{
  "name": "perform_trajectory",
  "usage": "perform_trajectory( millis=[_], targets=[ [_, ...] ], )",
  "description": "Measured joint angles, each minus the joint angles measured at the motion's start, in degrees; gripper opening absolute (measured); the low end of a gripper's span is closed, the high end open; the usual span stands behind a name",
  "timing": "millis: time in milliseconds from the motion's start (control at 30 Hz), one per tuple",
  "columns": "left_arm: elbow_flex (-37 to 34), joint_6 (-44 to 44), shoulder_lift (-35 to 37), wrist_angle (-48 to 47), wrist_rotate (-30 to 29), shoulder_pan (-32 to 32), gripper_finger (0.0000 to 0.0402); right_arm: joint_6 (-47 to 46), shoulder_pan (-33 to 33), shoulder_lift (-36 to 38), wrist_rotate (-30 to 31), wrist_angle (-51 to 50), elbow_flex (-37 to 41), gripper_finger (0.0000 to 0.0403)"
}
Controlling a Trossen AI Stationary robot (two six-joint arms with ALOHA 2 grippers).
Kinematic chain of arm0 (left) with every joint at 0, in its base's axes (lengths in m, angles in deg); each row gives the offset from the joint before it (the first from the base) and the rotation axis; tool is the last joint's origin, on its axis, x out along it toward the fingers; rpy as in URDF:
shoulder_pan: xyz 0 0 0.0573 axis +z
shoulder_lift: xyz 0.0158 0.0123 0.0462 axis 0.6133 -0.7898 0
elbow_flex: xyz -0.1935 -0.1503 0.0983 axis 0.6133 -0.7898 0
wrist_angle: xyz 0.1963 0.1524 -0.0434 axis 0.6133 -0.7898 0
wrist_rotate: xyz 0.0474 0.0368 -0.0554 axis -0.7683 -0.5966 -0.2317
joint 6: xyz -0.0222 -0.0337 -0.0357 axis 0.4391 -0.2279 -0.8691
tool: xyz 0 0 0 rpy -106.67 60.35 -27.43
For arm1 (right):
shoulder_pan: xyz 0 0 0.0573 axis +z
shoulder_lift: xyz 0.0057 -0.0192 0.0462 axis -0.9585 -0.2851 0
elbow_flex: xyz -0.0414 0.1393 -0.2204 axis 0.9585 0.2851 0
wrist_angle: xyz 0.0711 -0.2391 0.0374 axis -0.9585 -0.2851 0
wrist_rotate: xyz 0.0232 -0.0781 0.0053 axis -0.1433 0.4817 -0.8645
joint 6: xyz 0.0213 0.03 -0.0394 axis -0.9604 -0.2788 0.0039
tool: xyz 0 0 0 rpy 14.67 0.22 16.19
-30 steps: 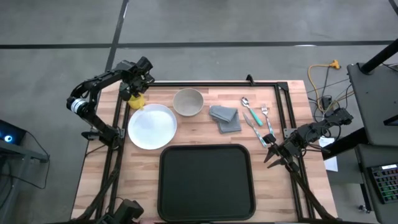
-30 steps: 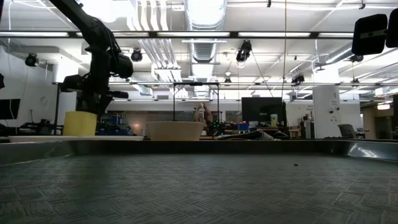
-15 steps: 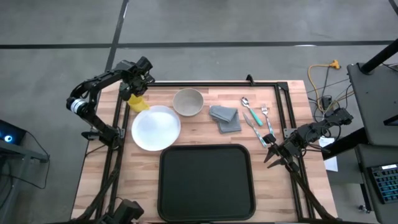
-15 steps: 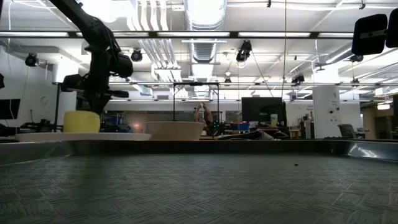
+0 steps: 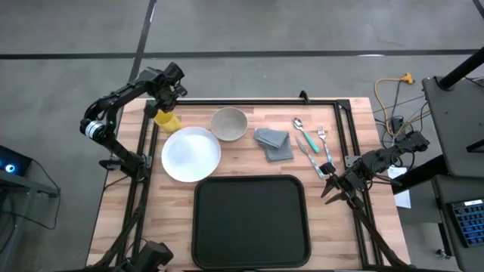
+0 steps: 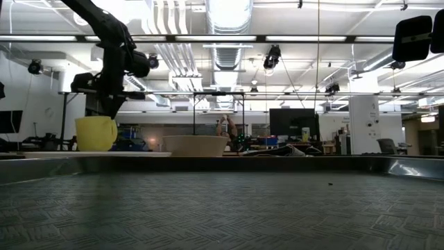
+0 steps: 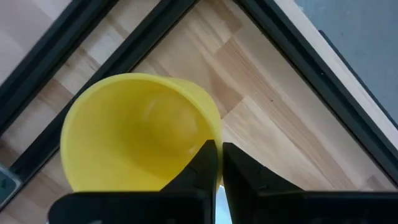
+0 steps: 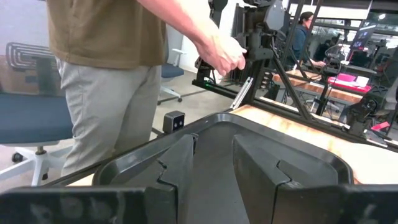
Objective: Set up tray
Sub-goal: Put the yellow mug on the black serving tray
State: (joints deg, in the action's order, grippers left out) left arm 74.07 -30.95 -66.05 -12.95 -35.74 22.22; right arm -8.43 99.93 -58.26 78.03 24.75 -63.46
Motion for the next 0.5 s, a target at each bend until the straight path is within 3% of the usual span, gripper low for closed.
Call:
perform_trajectory(
  millis=[500],
  targets=[
    [8.6,0.0,0.0,-10.7,0.4,-5.9,0.0,0.0,0.0,0.0,0.0,0.0,0.0,0.01]
  ],
)
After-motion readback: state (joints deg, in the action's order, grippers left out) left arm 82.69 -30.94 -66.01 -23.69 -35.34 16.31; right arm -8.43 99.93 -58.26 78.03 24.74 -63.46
